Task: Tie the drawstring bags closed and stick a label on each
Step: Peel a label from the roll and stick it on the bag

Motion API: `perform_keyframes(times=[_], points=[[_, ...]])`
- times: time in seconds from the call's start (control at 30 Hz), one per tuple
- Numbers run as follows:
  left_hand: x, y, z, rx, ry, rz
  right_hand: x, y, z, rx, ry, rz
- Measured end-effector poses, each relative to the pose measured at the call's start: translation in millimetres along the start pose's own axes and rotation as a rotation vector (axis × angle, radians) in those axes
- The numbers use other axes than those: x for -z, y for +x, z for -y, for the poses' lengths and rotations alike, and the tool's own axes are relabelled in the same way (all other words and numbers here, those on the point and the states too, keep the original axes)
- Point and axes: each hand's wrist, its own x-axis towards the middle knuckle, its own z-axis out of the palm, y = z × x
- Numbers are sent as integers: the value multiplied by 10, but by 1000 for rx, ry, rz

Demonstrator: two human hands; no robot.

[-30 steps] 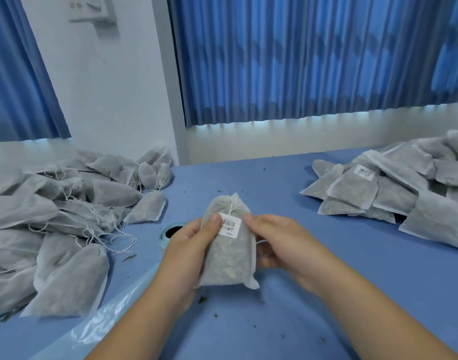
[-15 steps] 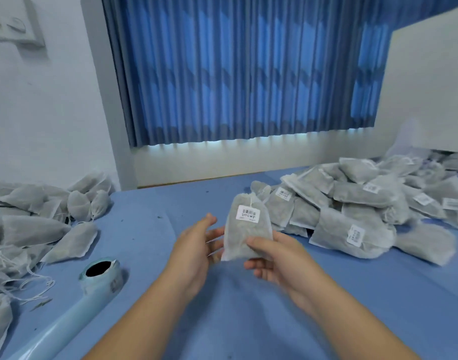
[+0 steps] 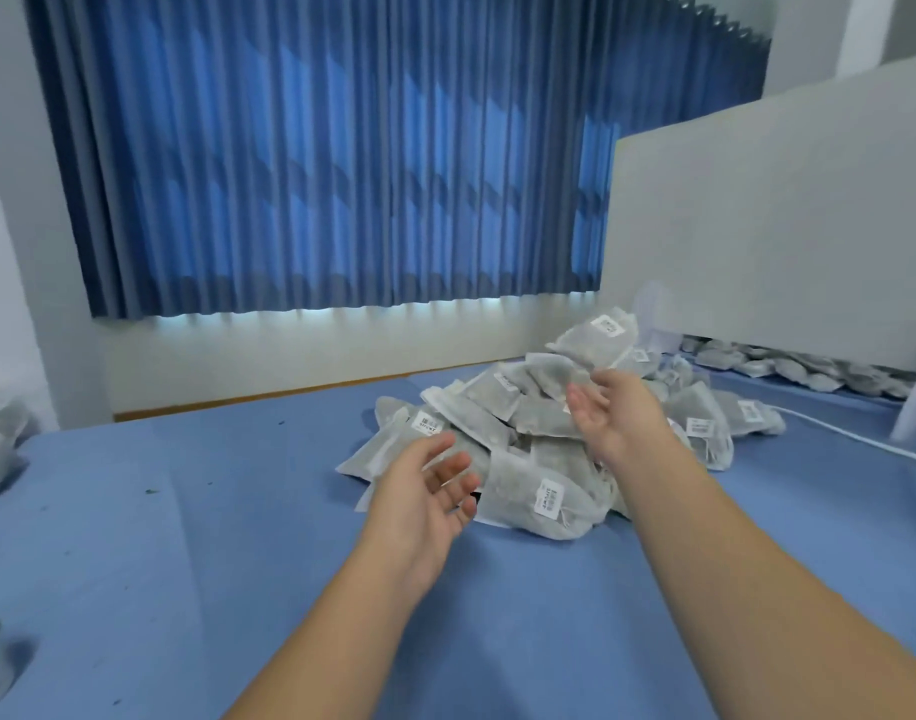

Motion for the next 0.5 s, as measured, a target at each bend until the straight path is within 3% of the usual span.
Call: perform_keyframes(times=[0.27,0.5], points=[[345,-36,-132,-18,36,-94,67,-195,-703,-221,-294,118],[999,-305,-681,-86,226,-170,-571,-726,-1512,-390,-377,422]])
